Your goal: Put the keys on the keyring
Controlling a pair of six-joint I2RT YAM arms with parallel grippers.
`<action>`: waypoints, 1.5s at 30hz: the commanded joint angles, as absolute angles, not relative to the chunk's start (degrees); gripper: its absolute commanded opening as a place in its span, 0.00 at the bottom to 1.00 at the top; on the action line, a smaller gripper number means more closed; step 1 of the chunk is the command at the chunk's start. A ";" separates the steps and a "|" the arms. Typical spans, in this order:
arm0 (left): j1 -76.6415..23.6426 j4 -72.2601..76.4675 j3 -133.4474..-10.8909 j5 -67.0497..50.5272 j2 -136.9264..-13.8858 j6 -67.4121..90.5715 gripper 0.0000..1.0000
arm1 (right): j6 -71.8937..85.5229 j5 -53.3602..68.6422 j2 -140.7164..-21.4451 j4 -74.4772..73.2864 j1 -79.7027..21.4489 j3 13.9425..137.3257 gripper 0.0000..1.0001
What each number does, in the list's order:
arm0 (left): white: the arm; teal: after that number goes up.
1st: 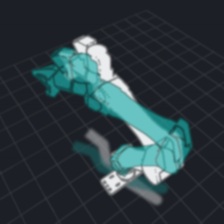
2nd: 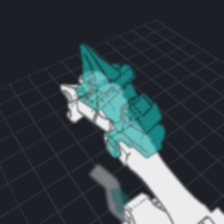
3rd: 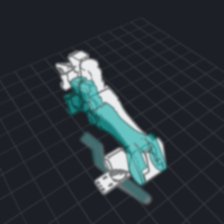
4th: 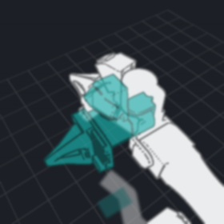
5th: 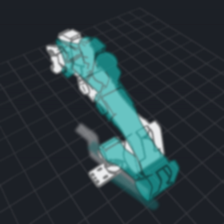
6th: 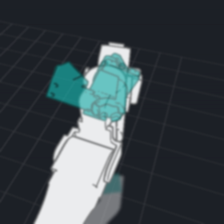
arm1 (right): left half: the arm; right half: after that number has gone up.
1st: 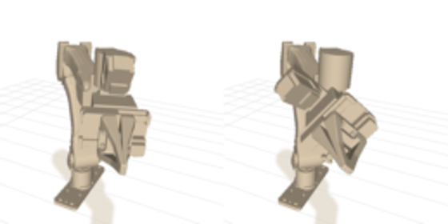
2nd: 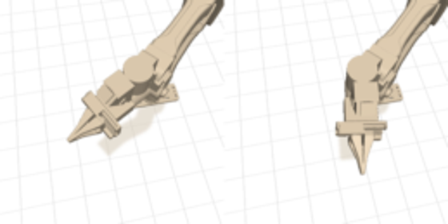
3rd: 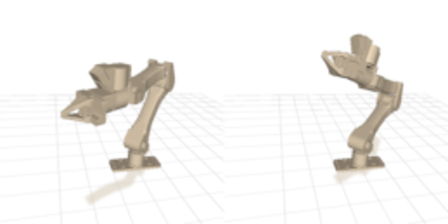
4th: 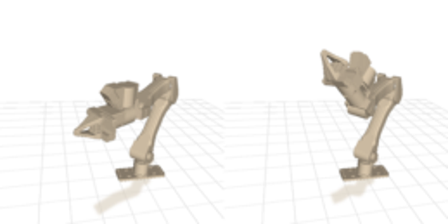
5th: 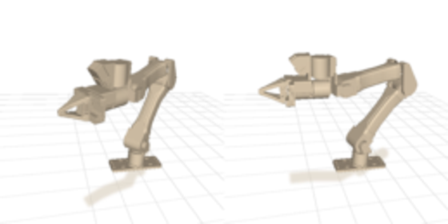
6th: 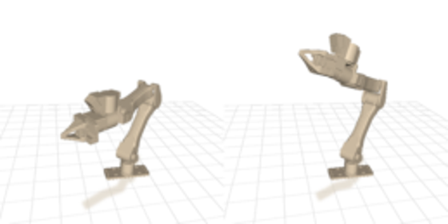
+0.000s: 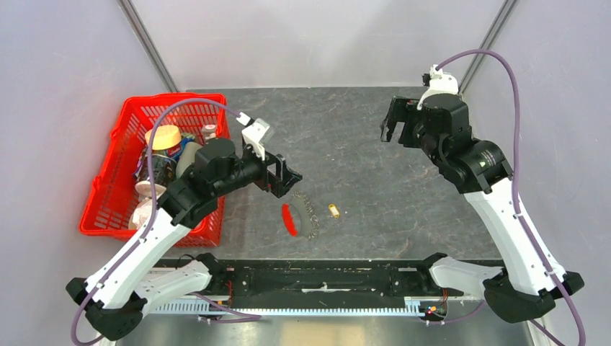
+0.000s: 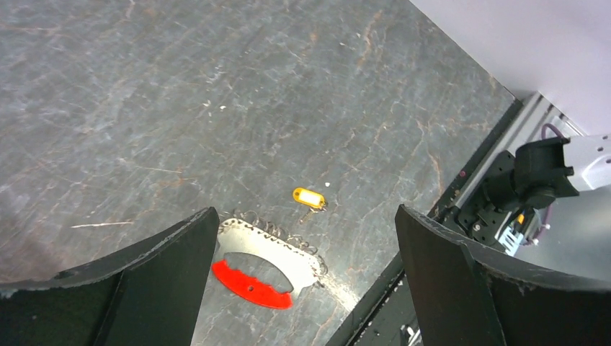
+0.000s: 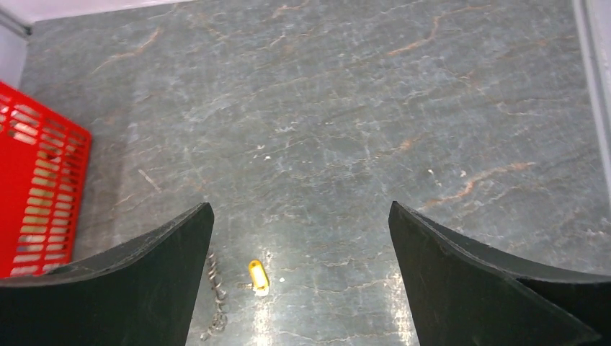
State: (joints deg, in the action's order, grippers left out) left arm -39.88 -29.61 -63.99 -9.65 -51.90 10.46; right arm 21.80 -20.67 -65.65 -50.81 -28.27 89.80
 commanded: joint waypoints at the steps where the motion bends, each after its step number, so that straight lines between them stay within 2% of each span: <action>1: -40.51 -26.10 -63.43 -14.20 -53.32 11.42 1.00 | 19.18 -13.72 -64.95 -50.14 -28.30 91.05 0.99; 6: -40.95 -24.49 -61.11 -15.35 -54.62 13.33 0.98 | 19.28 -11.79 -66.31 -51.44 -28.30 88.36 0.99; 11: -43.50 -22.66 -58.11 -16.31 -54.79 15.34 0.96 | 19.46 -4.59 -66.38 -51.83 -28.34 83.00 0.99; 14: -44.36 -20.96 -55.27 -15.66 -55.07 17.12 0.95 | 20.08 -1.08 -66.16 -52.07 -28.39 77.62 0.95; 25: -47.72 -21.18 -49.87 -12.37 -59.53 23.20 0.82 | 23.90 9.76 -61.44 -48.36 -31.41 61.41 0.91; 31: -47.81 -24.01 -49.57 -2.71 -62.40 27.99 0.74 | 25.42 10.27 -62.22 -47.05 -35.63 59.23 0.89; 39: -48.08 -23.97 -45.03 1.31 -60.49 34.14 0.62 | 33.32 6.84 -66.05 -41.53 -47.95 55.15 0.86; 45: -48.08 -26.02 -41.59 2.64 -56.94 35.30 0.59 | 40.51 1.93 -68.91 -36.28 -55.93 53.22 0.83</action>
State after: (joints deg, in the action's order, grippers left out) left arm -47.77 -25.08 -42.76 -0.27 -60.01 32.18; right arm 34.11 6.24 -67.90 -42.09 -52.21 54.00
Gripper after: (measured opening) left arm 0.601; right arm 0.836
